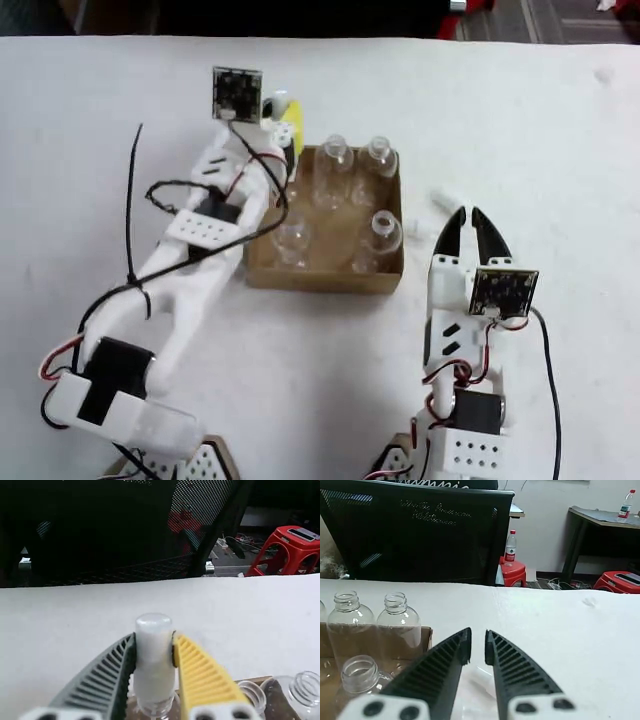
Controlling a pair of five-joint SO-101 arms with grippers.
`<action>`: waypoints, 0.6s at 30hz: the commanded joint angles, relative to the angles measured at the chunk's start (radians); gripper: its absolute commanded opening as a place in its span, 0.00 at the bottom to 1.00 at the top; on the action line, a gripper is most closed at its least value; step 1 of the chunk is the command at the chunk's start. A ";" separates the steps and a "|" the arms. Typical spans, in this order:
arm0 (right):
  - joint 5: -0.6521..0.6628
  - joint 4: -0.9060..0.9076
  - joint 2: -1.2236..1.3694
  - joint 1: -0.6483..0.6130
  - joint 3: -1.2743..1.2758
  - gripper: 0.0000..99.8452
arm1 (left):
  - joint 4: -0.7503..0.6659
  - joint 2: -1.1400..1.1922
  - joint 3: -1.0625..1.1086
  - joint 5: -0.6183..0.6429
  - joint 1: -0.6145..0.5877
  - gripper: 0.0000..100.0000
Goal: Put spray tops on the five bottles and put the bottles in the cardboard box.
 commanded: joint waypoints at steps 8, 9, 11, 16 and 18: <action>0.014 0.007 0.004 -0.007 0.009 0.04 | -0.092 -0.025 0.034 -0.018 0.008 0.02; 0.014 0.007 0.004 -0.007 0.009 0.04 | -0.091 -0.035 0.035 -0.018 0.008 0.02; 0.014 0.007 0.004 -0.007 0.009 0.04 | -0.061 -0.073 0.051 -0.018 0.008 0.02; 0.014 0.007 0.004 -0.007 0.009 0.04 | 0.018 -0.206 0.083 -0.018 0.007 0.07; 0.014 0.007 0.004 -0.007 0.009 0.04 | 0.086 -0.232 0.080 -0.002 0.005 0.13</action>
